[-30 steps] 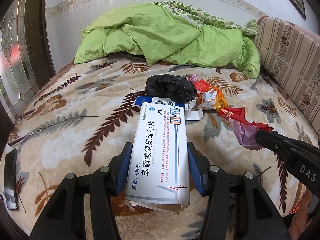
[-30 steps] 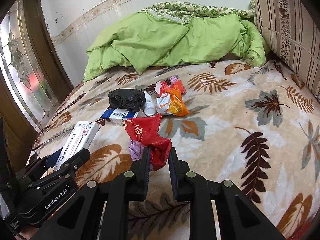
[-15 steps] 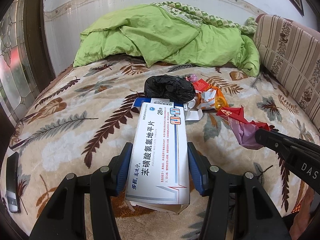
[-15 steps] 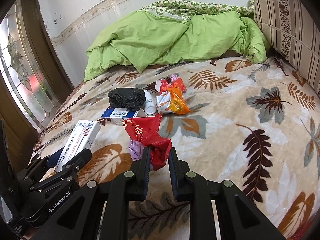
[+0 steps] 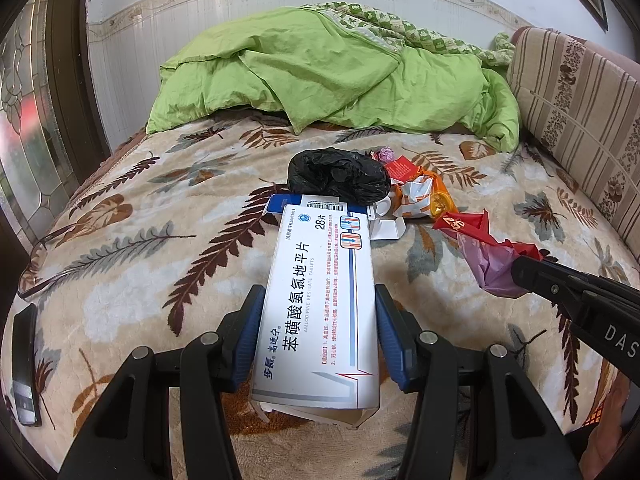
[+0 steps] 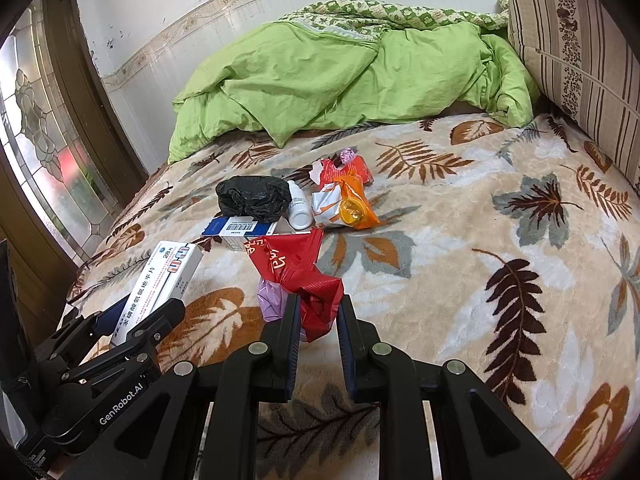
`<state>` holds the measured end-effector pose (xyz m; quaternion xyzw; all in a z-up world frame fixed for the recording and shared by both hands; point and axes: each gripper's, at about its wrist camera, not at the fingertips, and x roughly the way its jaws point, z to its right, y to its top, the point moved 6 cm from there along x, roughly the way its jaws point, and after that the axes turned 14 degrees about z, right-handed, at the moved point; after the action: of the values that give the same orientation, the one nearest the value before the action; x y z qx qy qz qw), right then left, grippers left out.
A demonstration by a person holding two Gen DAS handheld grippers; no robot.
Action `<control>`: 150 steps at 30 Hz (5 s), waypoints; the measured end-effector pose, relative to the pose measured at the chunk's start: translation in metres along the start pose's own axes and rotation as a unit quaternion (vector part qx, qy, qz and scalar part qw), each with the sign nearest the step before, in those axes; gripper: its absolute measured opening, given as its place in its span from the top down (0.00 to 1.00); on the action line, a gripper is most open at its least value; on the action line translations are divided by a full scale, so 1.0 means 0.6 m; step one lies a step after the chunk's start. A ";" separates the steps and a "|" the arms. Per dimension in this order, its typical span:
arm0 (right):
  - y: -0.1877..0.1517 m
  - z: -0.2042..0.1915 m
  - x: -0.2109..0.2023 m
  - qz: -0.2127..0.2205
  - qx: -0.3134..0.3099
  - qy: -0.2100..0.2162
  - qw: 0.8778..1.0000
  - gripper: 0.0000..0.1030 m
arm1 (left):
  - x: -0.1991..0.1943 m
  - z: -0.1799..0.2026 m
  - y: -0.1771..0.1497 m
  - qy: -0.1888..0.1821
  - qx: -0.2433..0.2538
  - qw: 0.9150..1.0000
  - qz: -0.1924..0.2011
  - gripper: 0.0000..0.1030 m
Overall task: Collect trash
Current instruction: 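Carry the medicine box and red packet toward the red basket, then open both tools over the red basket to drop the box and packet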
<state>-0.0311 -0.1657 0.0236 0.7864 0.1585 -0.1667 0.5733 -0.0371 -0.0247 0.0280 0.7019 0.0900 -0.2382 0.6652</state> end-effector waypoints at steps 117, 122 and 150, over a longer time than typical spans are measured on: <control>-0.046 0.303 -0.366 0.037 0.191 -0.144 0.970 0.82 | -0.146 0.360 -0.017 -0.210 0.137 0.968 -0.009 0.49; -0.057 0.331 -0.390 0.036 0.206 -0.164 0.964 0.82 | -0.153 0.387 -0.014 -0.231 0.141 0.963 -0.013 0.49; -0.133 0.456 -0.555 0.039 0.271 -0.284 0.919 0.59 | -0.250 0.593 -0.068 -0.436 0.164 0.874 -0.138 0.34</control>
<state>-0.3860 -0.4229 0.0251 0.8371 -0.0929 -0.3968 0.3649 -0.2622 -0.3395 0.0591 0.6064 -0.1530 -0.6209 0.4726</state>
